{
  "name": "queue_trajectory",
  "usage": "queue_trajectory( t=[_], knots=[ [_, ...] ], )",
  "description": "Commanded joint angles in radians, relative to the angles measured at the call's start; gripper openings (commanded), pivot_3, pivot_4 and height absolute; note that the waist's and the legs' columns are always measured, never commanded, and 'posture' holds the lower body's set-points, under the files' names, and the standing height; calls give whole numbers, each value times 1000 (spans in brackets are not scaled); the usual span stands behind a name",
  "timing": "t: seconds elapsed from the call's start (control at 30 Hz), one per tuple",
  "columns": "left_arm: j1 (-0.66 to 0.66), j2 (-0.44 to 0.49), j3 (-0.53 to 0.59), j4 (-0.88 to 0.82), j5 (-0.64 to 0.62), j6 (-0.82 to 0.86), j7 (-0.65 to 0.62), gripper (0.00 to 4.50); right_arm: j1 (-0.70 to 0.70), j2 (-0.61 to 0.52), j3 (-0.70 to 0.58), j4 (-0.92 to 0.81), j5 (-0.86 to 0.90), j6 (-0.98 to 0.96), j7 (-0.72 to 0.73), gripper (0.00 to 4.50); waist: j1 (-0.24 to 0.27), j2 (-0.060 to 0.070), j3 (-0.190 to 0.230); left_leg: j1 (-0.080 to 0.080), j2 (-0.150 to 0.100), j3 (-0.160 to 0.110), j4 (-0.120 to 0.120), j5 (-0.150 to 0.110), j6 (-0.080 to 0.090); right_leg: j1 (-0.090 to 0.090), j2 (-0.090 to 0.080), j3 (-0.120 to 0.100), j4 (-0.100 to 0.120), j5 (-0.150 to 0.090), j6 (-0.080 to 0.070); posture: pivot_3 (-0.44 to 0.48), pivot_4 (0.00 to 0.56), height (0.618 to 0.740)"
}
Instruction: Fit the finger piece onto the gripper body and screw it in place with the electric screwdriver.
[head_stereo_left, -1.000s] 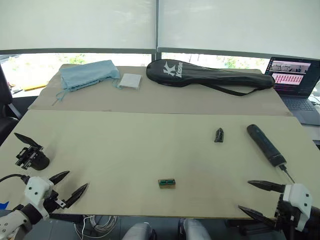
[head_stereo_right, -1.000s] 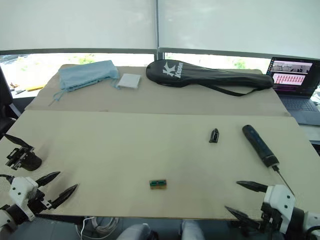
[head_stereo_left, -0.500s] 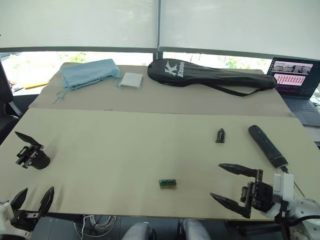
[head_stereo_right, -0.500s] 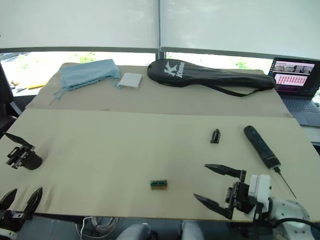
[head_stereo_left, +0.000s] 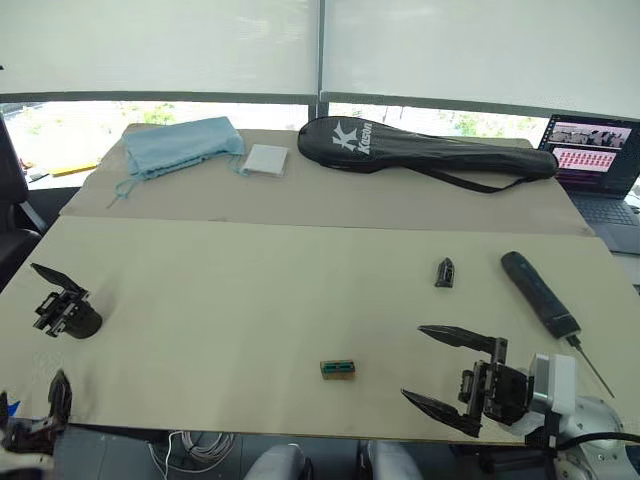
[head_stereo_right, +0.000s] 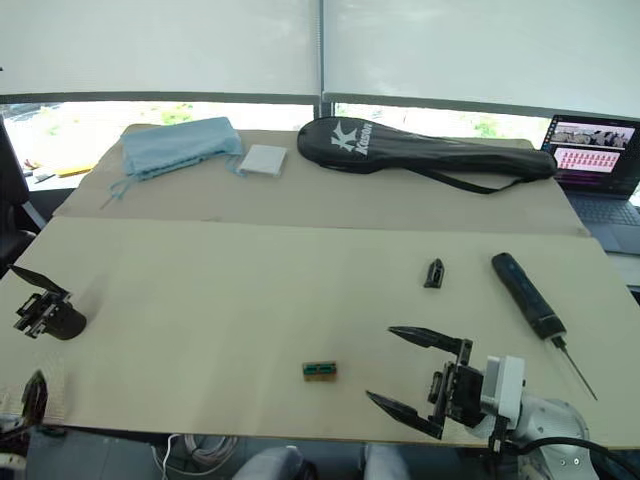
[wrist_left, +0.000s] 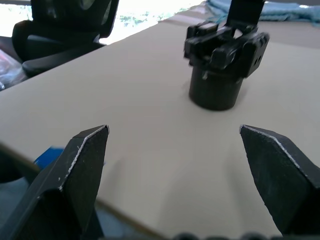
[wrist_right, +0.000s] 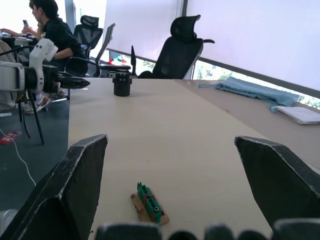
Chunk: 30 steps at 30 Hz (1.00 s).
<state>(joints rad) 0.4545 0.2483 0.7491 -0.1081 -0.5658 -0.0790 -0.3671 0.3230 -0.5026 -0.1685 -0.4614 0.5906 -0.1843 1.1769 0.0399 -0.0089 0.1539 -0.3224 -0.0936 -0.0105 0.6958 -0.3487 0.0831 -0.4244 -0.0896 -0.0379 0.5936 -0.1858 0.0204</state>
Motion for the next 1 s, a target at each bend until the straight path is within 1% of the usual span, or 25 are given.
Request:
queue_trajectory(
  t=[0.03, 0.1, 0.2, 0.33, 0.5, 0.6, 0.9, 0.93, 1.0],
  knots=[
    [-37, 49, -10, -9, 39, 30, 43, 4414, -26, 12, -2, 0, -19, -40, -35, 4500, -4, -1, -1, 1, 0, 0, 0, 0, 0, 0, 0, 0, 0, 0, 0, 0, 150, 740],
    [-77, 79, -33, -2, 69, 60, 65, 4414, -55, 28, 1, 2, -32, -37, -75, 4500, -9, -1, -1, 2, 0, 1, 0, 0, -1, 1, 1, 0, 0, 0, 0, 0, 150, 740],
    [-134, 113, -52, 63, 114, 101, 107, 4414, -80, 28, 21, 7, -44, -41, -77, 4500, -10, 0, -1, 3, 0, 1, 0, 0, -3, 1, 2, -1, 2, 0, 0, 0, 150, 740],
    [-199, 134, -78, 178, 160, 72, 106, 4414, -99, 30, 26, 40, -71, -79, -76, 4500, -17, 0, -1, 4, 0, 0, -1, 1, -5, 0, 8, -2, 2, 0, -1, 0, 150, 740],
    [-306, 170, -106, 327, 204, 1, 88, 4414, -126, 34, 23, 87, -93, -126, -94, 4500, -18, 3, -1, 5, 0, 1, 0, 1, -7, 1, 8, -2, 3, 0, -2, 0, 150, 740],
    [-358, 188, -123, 377, 217, -21, 74, 4414, -117, 35, 37, 79, -97, -131, -109, 4500, -14, 4, -2, 5, 2, 0, 0, 2, -9, 1, 8, -2, 3, 1, -4, 0, 150, 740],
    [-405, 204, -145, 466, 225, -35, 57, 4414, -108, 17, 54, 53, -101, -119, -142, 4500, -16, 7, -4, 5, 2, -1, 0, 3, -9, 1, 8, -2, 4, 1, -5, 0, 150, 740],
    [-405, 204, -144, 473, 223, -34, 56, 4181, -107, 14, 55, 52, -102, -120, -146, 4500, -16, 8, -4, 5, 2, -1, 0, 3, -9, 1, 8, -2, 4, 1, -5, 0, 150, 740],
    [-404, 202, -144, 482, 221, -37, 53, 3565, -106, 9, 54, 50, -104, -120, -151, 4500, -16, 9, -5, 5, 2, -1, 0, 3, -9, 1, 7, -2, 4, 1, -5, 0, 150, 740]
  ],
)
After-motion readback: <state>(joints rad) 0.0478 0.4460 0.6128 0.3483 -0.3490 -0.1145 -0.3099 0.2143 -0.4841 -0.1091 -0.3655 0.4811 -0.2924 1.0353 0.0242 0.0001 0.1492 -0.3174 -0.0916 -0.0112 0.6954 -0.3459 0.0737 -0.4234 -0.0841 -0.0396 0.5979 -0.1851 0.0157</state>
